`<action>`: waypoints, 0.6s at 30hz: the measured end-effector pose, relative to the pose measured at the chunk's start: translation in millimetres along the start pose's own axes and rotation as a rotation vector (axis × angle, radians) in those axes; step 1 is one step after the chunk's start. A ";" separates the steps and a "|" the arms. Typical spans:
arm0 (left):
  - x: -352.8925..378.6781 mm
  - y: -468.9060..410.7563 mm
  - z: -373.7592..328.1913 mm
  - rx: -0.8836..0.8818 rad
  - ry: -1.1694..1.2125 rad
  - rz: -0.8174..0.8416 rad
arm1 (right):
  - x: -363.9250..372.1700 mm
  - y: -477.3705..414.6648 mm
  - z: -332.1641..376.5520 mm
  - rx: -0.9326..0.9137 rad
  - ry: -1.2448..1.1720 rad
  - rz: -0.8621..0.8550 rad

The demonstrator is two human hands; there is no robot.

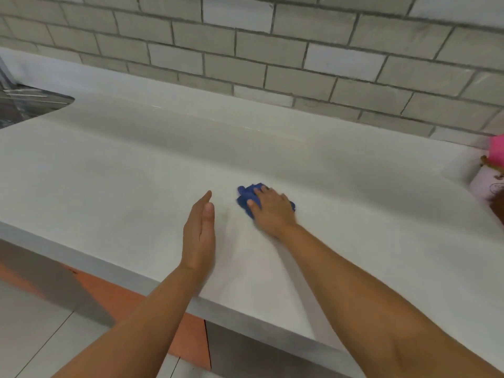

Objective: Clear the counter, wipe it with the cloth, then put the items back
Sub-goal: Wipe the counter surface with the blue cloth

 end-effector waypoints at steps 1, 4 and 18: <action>-2.8 -0.5 -0.3 -0.016 0.044 -0.042 | 3.6 18.2 22.0 -0.084 -0.033 0.023; -14.4 -1.9 -5.1 -0.054 0.153 -0.117 | -3.0 90.3 52.1 -0.287 -0.144 0.030; -32.7 45.7 -22.7 0.003 0.017 0.076 | -55.6 226.3 -76.4 0.821 0.204 -0.104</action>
Point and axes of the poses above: each hand's wrist, its own y-axis away from the middle knuckle, its own x-axis out of the palm, z = x × y, the point moved 1 cm from there along -y, towards the middle knuckle, and after that the axes turned 7 degrees about -z, right-handed, at the moved point
